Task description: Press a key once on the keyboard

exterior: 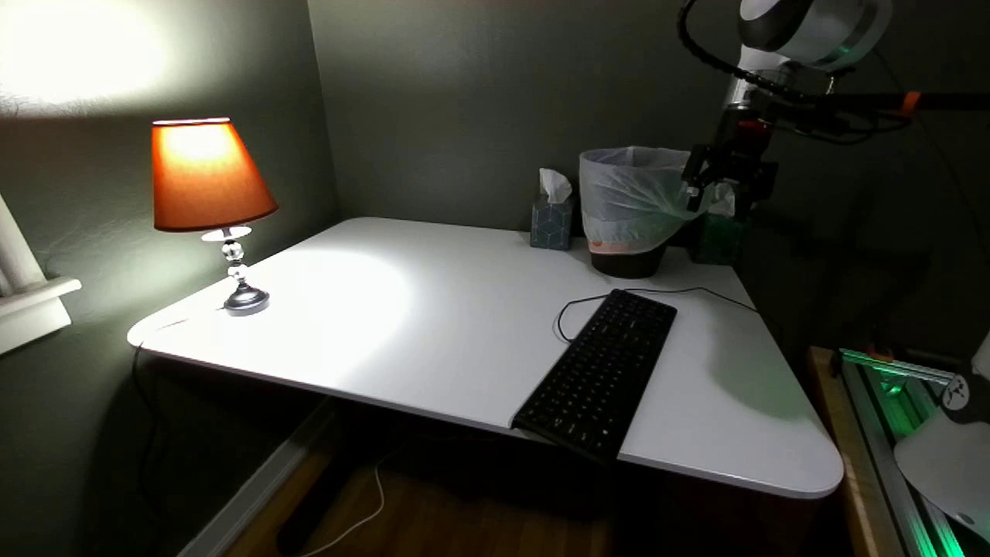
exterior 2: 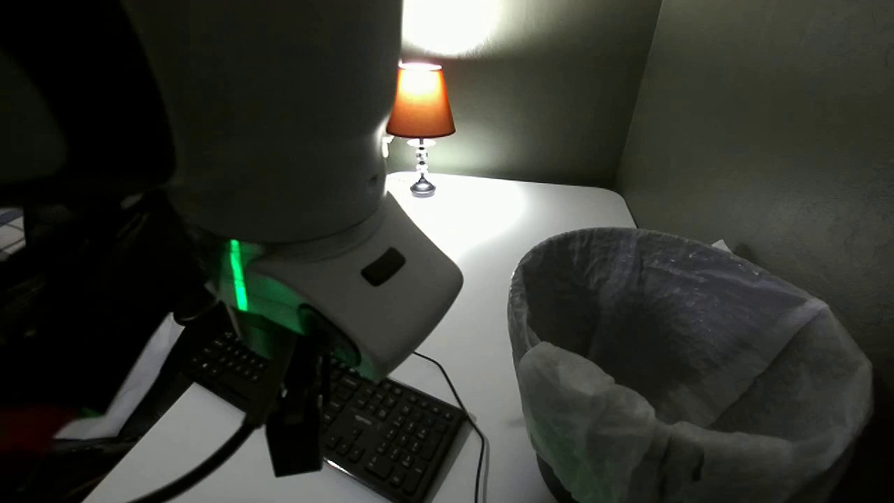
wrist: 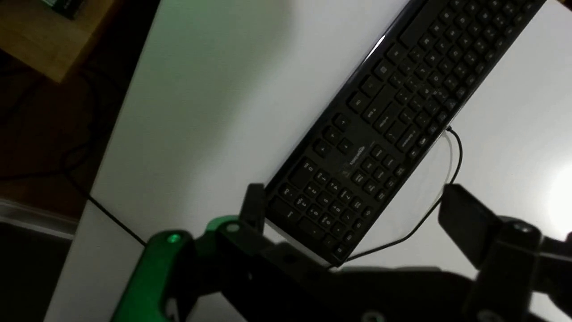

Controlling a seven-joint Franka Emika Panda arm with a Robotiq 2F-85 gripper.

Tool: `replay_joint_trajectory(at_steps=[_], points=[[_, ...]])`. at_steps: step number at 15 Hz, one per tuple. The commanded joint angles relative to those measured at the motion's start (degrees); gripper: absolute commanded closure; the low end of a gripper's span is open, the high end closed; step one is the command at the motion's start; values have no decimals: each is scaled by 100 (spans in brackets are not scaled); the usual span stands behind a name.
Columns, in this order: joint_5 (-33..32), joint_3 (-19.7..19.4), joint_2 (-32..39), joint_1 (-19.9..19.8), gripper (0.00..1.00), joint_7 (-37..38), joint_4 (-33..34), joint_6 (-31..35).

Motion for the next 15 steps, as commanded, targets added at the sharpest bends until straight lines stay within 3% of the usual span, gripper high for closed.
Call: replay_joint_trajectory(at_steps=[1,6,7,9,15], points=[[450,-68,525,-18,0,68,63,442],[810,-79,1166,4,0,92,143,1068],[904,-79,1301,20,25,64,174,1090],[1078,-59,1550,35,34,31,232,1173],[1449,19,2193,-2,82,-32,542,1253]])
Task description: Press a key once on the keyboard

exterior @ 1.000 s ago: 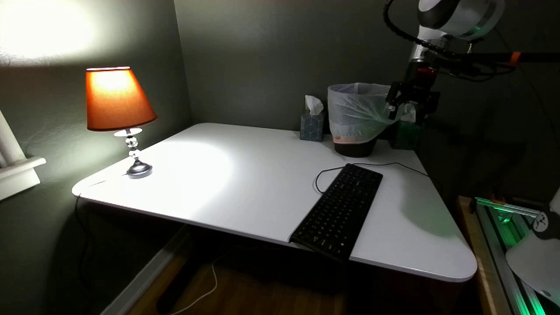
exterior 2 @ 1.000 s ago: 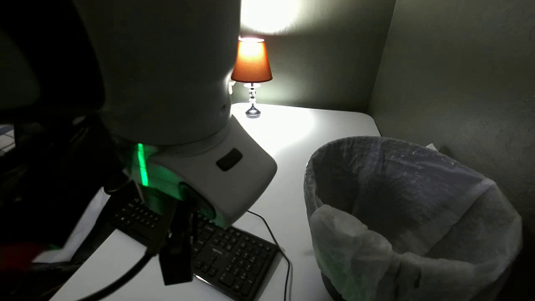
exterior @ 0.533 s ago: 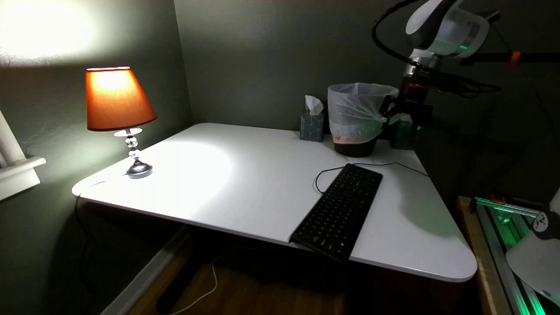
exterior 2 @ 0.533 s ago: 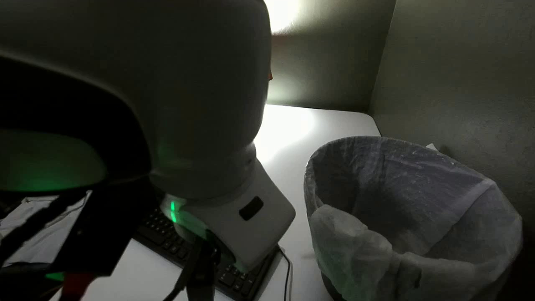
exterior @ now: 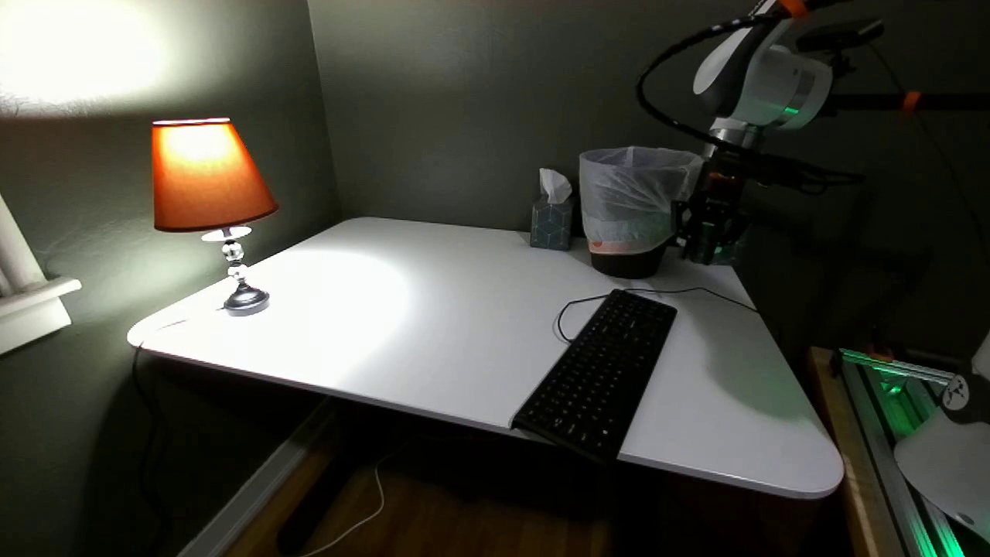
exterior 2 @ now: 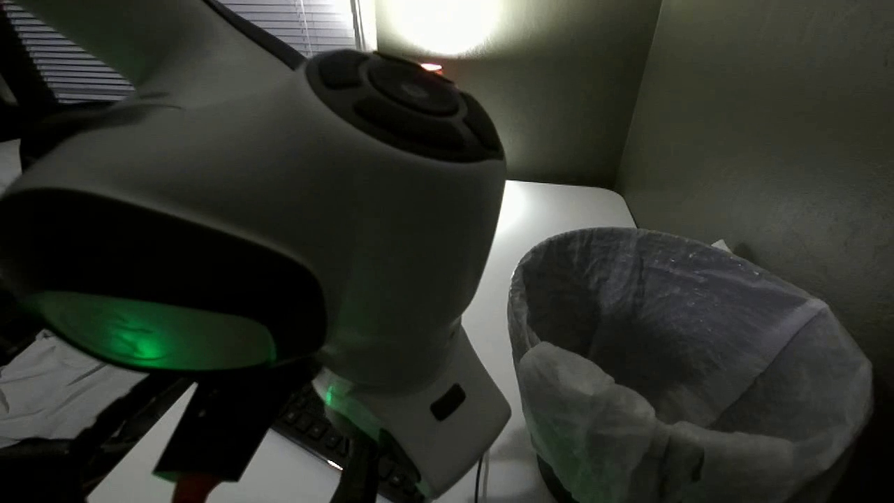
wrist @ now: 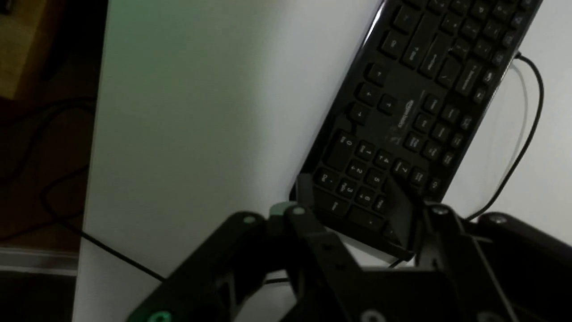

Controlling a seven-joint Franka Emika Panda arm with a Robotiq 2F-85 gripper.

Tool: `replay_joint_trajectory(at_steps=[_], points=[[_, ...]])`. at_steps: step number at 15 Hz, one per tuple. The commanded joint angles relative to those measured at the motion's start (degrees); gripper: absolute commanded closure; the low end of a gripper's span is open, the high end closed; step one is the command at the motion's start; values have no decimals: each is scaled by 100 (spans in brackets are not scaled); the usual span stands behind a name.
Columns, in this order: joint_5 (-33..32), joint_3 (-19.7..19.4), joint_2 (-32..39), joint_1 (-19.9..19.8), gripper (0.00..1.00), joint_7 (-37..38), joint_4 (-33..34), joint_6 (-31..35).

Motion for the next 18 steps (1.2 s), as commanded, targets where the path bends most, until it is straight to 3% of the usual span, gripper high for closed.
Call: replay_joint_trajectory(at_steps=[1,2,3,11,18], points=[[344,67,483,-14,88,-98,255,156],[384,81,566,-24,97,-109,296,171],[383,96,626,-27,100,-88,307,230],[773,298,1084,-98,100,-277,316,974],[1195,563,1462,-151,100,-542,486,997]])
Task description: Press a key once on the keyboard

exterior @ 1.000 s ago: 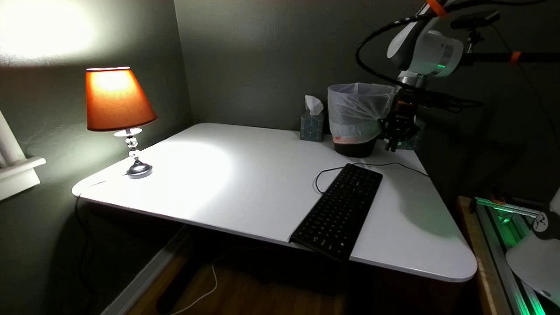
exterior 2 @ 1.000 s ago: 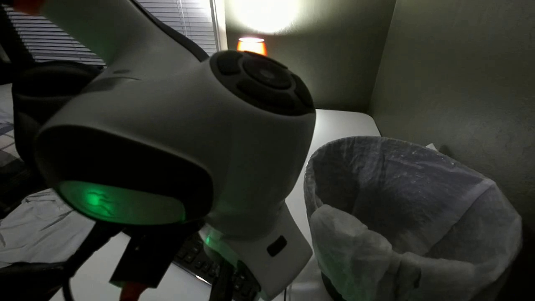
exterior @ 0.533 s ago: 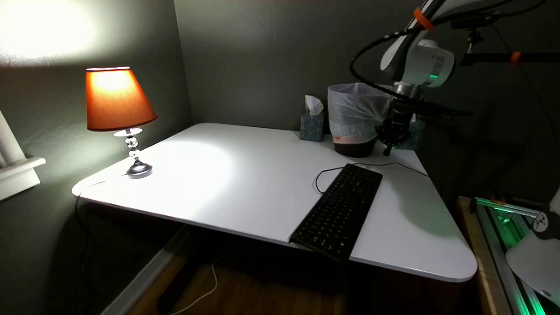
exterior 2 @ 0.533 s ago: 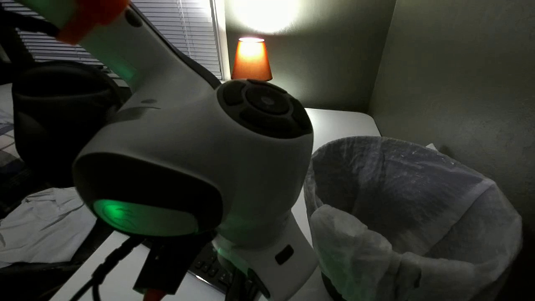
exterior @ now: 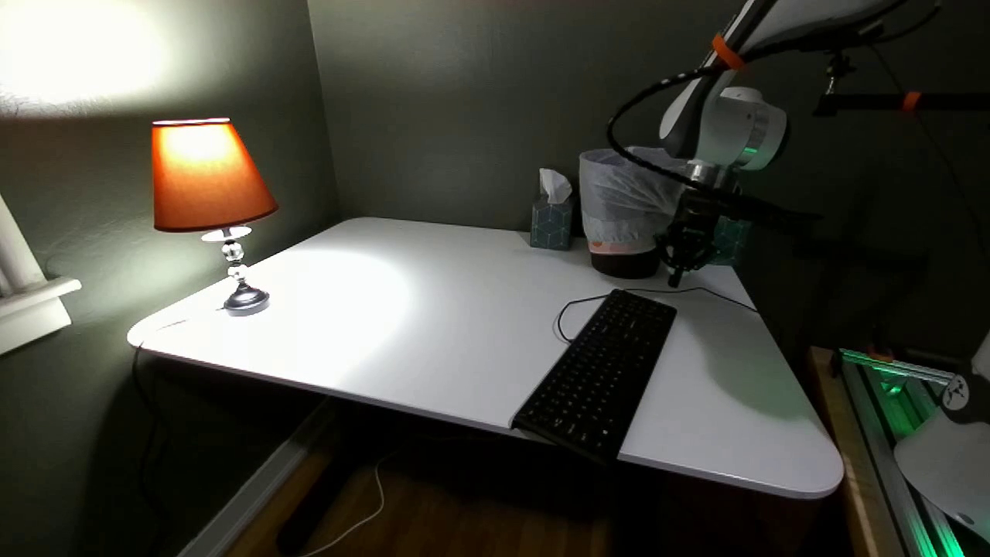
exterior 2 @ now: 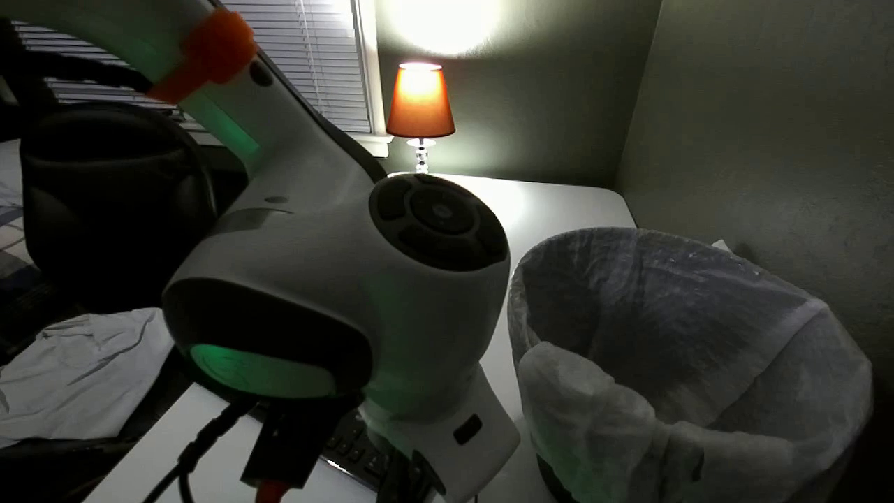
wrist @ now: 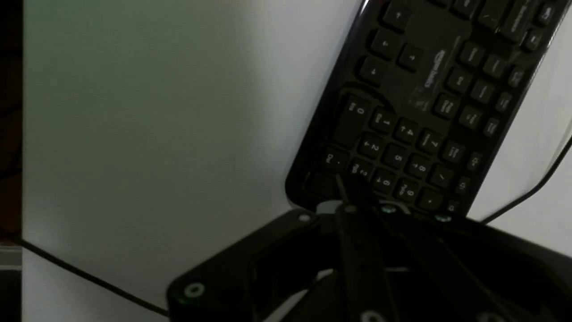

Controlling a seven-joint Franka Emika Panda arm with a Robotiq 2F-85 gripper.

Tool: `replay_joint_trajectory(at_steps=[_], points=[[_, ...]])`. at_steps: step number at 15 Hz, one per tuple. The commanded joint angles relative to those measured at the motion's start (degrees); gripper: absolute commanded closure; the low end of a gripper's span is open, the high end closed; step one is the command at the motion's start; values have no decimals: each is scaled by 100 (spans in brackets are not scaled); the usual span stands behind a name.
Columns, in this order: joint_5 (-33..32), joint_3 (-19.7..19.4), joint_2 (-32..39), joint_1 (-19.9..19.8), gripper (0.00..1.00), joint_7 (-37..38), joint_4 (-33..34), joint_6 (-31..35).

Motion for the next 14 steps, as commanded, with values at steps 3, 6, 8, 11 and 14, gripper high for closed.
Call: replay_joint_trajectory(at_steps=[3,6,8,11,14], points=[[243,206,419,-134,100,-152,227,127],[233,236,540,-163,100,-124,296,142],[236,259,615,-193,100,-122,347,131],[246,298,709,-246,100,-130,413,118],[274,351,804,-309,100,-172,491,83]])
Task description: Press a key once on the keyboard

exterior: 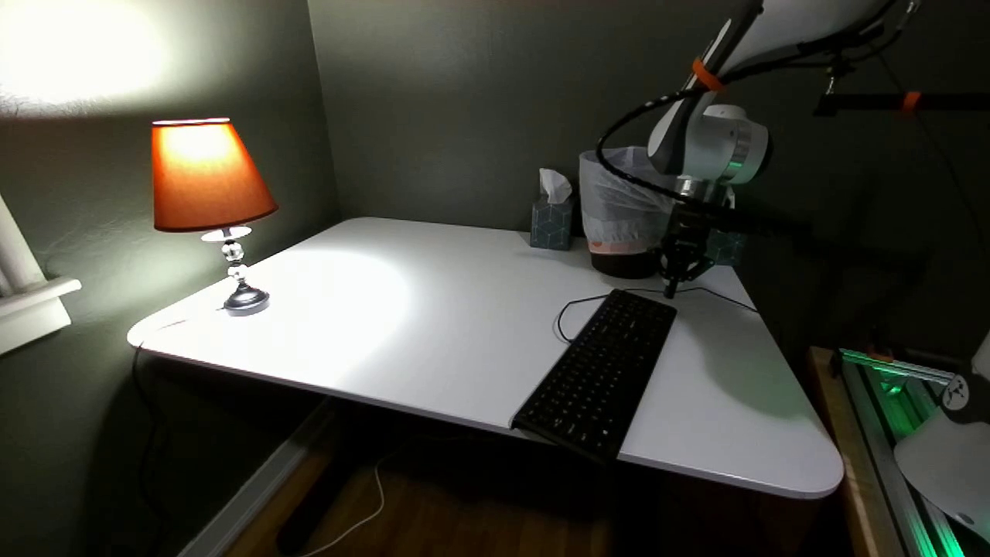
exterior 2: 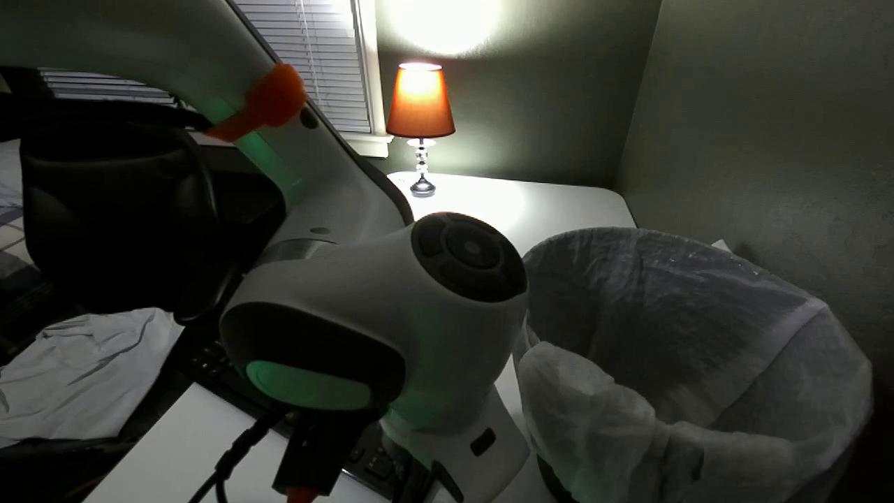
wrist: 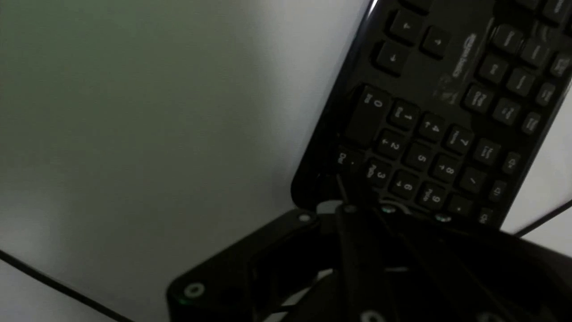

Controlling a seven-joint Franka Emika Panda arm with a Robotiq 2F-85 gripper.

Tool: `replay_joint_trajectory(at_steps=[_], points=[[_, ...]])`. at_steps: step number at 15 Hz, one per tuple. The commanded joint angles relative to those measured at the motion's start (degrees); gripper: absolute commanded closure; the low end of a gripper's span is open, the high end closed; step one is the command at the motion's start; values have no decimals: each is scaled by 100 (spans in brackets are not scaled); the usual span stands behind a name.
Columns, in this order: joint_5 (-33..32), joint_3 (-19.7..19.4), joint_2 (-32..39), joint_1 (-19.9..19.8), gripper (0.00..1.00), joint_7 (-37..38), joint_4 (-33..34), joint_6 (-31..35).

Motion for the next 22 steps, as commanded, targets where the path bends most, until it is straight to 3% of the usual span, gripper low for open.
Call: replay_joint_trajectory(at_steps=[1,22], points=[[202,160,229,-162,100,-152,142,80],[324,427,676,-403,100,-209,502,-115]])
